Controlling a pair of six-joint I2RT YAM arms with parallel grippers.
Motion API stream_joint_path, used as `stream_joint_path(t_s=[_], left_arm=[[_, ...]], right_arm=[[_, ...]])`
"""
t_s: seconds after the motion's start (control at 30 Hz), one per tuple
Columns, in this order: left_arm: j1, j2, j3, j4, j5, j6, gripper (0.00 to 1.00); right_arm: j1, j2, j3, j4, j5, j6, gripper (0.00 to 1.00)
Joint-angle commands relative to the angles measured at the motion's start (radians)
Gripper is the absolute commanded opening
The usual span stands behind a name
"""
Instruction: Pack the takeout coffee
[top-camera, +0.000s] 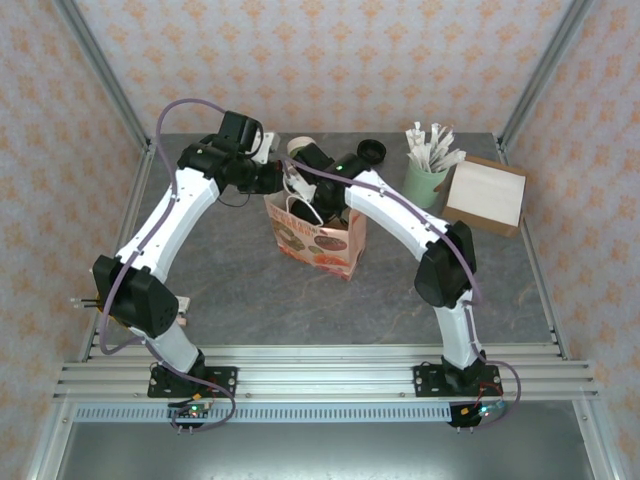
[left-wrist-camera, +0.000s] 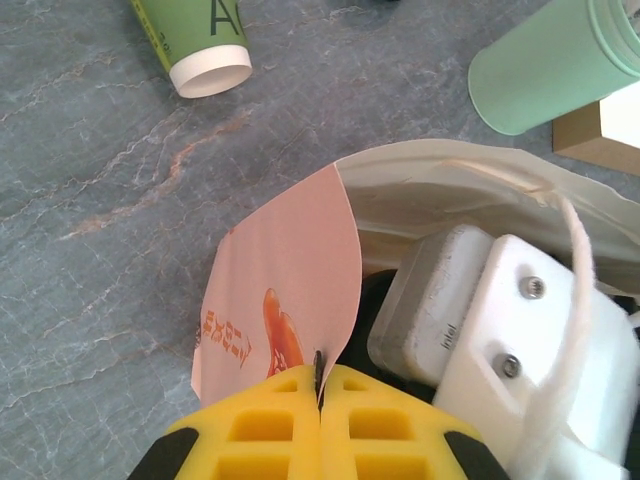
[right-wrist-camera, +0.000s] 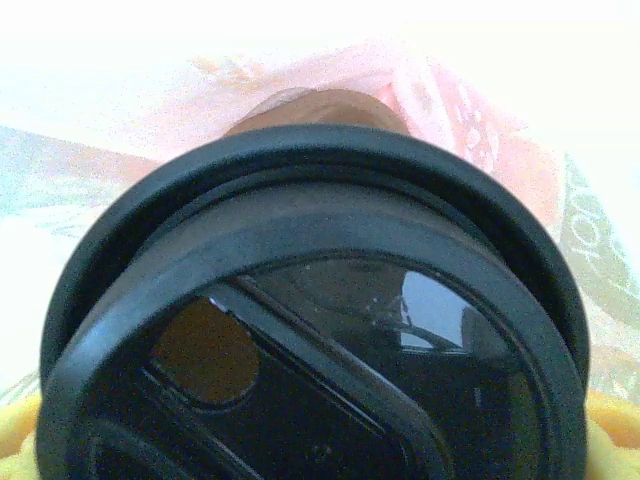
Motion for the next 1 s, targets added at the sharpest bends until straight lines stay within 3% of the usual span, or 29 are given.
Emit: stream_joint_path(t_s=[0.0, 0.27, 0.5, 0.8, 0.97], left_arm=[[-0.024, -0.015, 0.037, 0.026, 0.053, -0.03, 0.0], [-0.006, -0.028, 0.037, 0.08, 0.025, -0.098, 0.0], [-0.009, -0.03, -0.001, 0.102, 0.073, -0.109, 0.0], [-0.009, -0.021, -0.015, 0.078, 0.082, -0.115, 0.0], [-0.009, -0.011, 0.009, 0.03, 0.086, -0.083, 0.0]], right_arm=[[0.014, 0.028, -0.098, 0.082, 0.026, 0.002, 0.33], [0.014, 0.059, -0.14, -0.049, -0.007, 0.008, 0.32], [0.027, 0.21, 0.133, -0.262, -0.002, 0.051, 0.32], [0.048, 0.379, 0.212, -0.301, 0.034, 0.173, 0.32], [0.066, 0.416, 0.129, -0.274, 0.046, 0.186, 0.32]])
